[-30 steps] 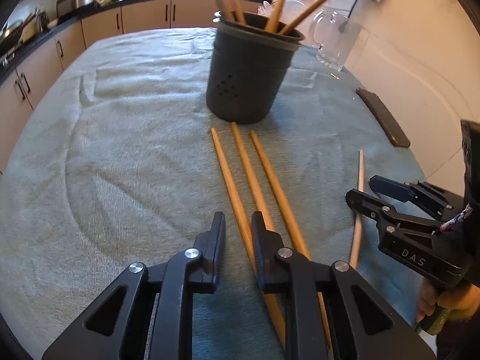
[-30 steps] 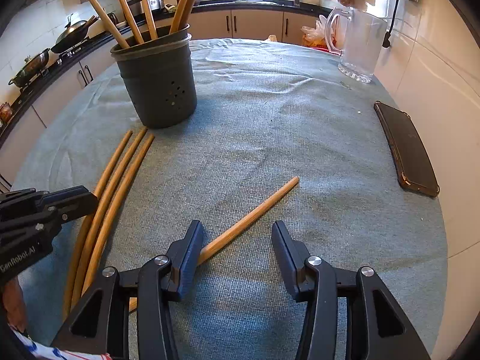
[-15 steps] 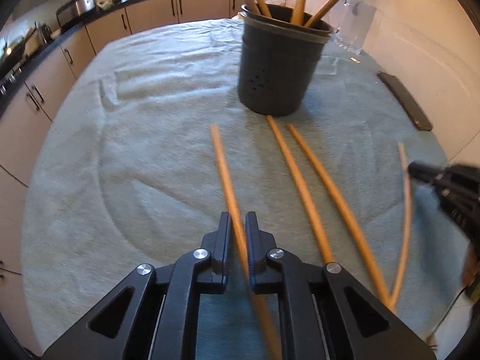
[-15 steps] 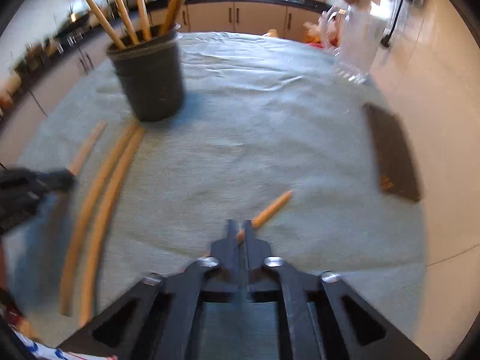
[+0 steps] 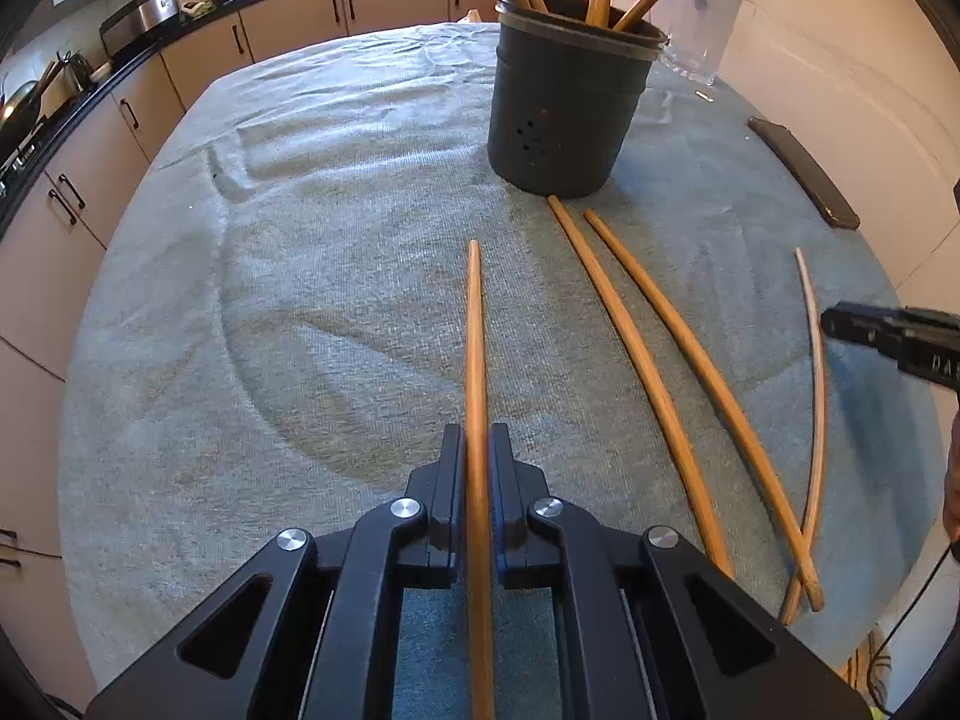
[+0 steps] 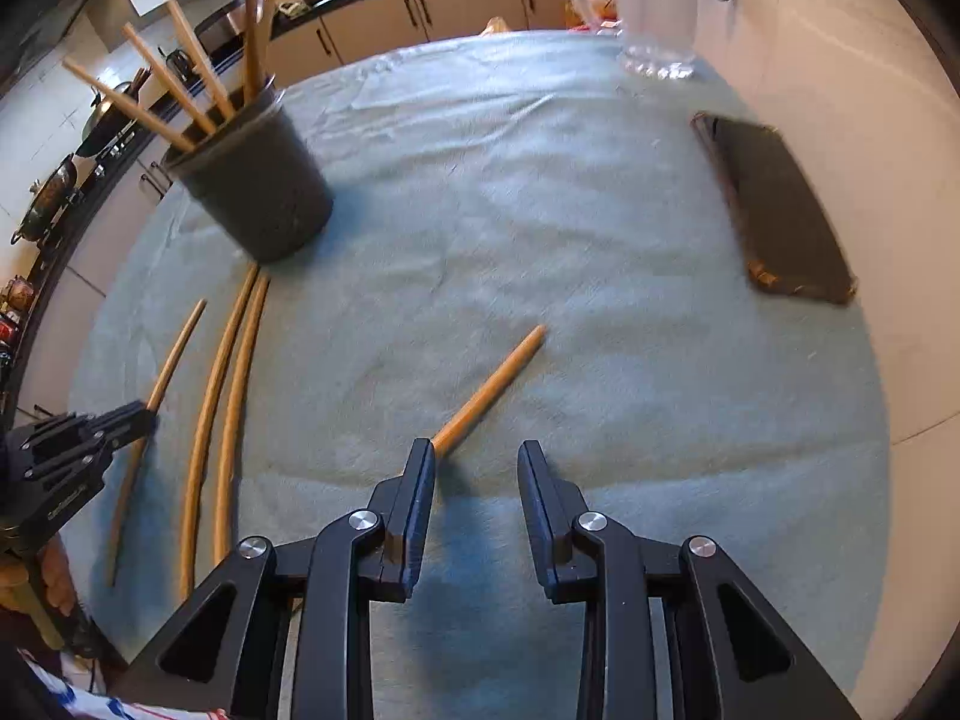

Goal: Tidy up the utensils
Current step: 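Close the left gripper on a chopstick while the right gripper moves toward another, then close the right gripper on a wooden chopstick on the towel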

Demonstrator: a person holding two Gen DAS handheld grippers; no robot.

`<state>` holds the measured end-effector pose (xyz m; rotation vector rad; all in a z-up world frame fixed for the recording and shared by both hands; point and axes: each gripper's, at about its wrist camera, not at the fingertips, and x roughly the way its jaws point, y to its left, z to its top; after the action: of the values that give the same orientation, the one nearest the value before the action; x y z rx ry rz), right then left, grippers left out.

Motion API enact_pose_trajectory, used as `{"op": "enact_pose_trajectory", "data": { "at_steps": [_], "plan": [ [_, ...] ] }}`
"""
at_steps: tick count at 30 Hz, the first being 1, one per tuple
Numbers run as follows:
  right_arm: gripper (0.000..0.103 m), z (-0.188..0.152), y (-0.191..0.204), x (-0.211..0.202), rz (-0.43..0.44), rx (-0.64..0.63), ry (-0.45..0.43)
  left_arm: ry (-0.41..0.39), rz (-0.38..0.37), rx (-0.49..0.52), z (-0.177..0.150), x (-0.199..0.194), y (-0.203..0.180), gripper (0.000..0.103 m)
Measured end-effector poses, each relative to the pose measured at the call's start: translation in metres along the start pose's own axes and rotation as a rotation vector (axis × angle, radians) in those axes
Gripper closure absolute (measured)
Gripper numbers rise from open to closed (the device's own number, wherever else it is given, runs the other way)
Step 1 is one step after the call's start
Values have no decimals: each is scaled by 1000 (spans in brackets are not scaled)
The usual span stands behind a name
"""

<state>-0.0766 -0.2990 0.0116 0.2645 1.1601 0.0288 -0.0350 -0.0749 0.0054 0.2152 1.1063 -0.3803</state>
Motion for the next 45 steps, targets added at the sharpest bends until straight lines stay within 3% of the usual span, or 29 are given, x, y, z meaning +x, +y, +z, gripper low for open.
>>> {"op": "enact_pose_trajectory", "data": {
  "at_steps": [3,4,8,12,14,18,27,34,39,45],
  "plan": [
    [73,1,24,8,-15,-45,3,0,-8,-36,0,-1,1,96],
    [78,2,30,13,-22,-66,17,3,-17,-59,0,-2,3,96],
    [86,6,79,25,-78,-300,41,13,-72,-166,-4,-4,16,96],
    [89,-5,116,28,-65,-574,86,37,-105,-235,-10,-7,23,96],
    [88,-6,117,28,-85,-602,116,60,-111,-240,-10,-8,23,96],
    [83,-5,100,23,-120,-554,140,96,-102,-206,-4,-6,22,96],
    [81,12,67,27,-44,-300,224,172,-34,-112,23,9,10,96],
    [79,29,75,39,-81,-251,283,215,-39,-105,41,19,12,96],
    [80,38,85,45,-102,-268,313,226,-36,-42,50,25,4,96],
    [94,31,103,43,-122,-323,266,175,-47,-39,41,18,5,97]
  ]
}}
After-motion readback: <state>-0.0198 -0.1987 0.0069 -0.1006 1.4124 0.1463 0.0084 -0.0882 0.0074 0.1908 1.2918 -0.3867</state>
